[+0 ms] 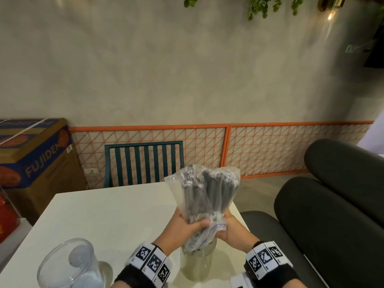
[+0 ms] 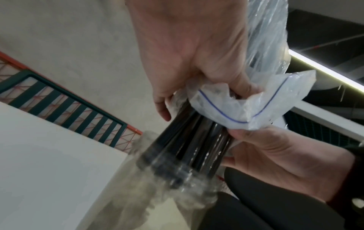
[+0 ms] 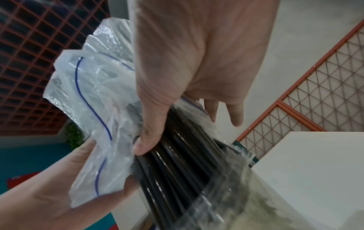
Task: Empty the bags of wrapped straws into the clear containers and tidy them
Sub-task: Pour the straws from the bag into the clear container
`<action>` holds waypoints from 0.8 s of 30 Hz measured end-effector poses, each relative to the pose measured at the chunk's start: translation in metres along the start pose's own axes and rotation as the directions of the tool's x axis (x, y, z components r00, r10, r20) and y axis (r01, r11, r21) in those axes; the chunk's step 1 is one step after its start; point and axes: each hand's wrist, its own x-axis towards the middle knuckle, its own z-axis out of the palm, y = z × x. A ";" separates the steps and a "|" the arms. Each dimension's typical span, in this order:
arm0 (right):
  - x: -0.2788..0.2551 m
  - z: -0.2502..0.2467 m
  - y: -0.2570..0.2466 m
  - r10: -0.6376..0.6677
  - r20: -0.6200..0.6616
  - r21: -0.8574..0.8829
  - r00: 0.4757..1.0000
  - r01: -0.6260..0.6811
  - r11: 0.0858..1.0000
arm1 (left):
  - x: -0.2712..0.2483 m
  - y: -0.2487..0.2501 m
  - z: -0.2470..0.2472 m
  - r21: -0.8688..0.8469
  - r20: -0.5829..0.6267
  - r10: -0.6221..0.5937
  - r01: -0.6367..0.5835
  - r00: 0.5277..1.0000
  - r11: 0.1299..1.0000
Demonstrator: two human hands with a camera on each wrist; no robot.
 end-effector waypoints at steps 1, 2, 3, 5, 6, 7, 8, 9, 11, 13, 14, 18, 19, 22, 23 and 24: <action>0.001 -0.001 -0.002 -0.032 -0.018 0.007 0.999 0.032 0.999 | 0.001 0.006 0.000 -0.003 -0.031 0.029 -0.029 0.999 1.000; 0.000 -0.001 -0.007 -0.053 -0.040 0.005 0.998 0.053 0.999 | 0.003 0.010 0.000 -0.006 -0.057 0.047 -0.048 0.997 0.999; 0.000 -0.001 -0.011 -0.082 -0.062 -0.009 0.995 0.082 0.997 | 0.003 0.015 0.000 0.006 -0.087 0.061 -0.061 0.994 0.998; -0.003 0.000 -0.017 -0.112 -0.068 -0.016 0.991 0.111 0.994 | 0.002 0.020 0.000 0.035 -0.126 0.086 -0.083 0.988 0.996; -0.004 0.001 -0.018 -0.106 -0.068 -0.006 0.992 0.106 0.994 | 0.000 0.019 0.001 0.038 -0.138 0.098 -0.094 0.986 0.995; -0.003 0.000 -0.013 -0.112 -0.073 0.009 0.991 0.113 0.994 | -0.001 0.017 0.001 0.043 -0.153 0.106 -0.101 0.983 0.994; -0.003 0.001 -0.012 -0.106 -0.069 0.065 0.992 0.111 0.992 | -0.003 0.014 0.003 0.041 -0.167 0.110 -0.104 0.980 0.994; -0.004 0.003 -0.009 -0.122 -0.048 0.083 0.991 0.126 0.989 | -0.005 0.012 0.004 0.040 -0.185 0.106 -0.100 0.977 0.994; -0.004 0.008 -0.005 -0.107 -0.070 0.064 0.992 0.112 0.992 | -0.008 0.007 0.007 0.009 -0.223 0.102 -0.103 0.969 0.995; -0.004 0.010 0.001 -0.084 -0.122 0.052 0.989 0.091 0.995 | -0.009 0.003 0.008 -0.013 -0.250 0.086 -0.093 0.964 0.996; -0.004 0.011 0.002 -0.064 -0.127 0.080 0.990 0.075 0.994 | -0.009 0.001 0.009 -0.024 -0.267 0.075 -0.084 0.961 0.996; -0.007 0.018 0.005 -0.055 -0.147 0.127 0.988 0.074 0.989 | -0.014 -0.004 0.011 -0.009 -0.321 0.061 -0.067 0.945 0.998; -0.008 0.020 0.005 -0.066 -0.156 0.134 0.986 0.088 0.987 | -0.015 -0.004 0.010 -0.014 -0.318 0.056 -0.064 0.946 0.998; -0.008 0.026 0.000 -0.083 -0.184 0.123 0.979 0.107 0.987 | -0.021 0.002 0.009 -0.093 -0.318 0.058 -0.092 0.946 0.991; -0.007 0.026 0.000 -0.080 -0.187 0.132 0.979 0.105 0.986 | -0.021 0.002 0.008 -0.083 -0.328 0.072 -0.104 0.942 0.991; -0.005 0.026 -0.004 -0.081 -0.176 0.155 0.981 0.109 0.982 | -0.021 0.002 0.007 -0.077 -0.337 0.081 -0.113 0.938 0.991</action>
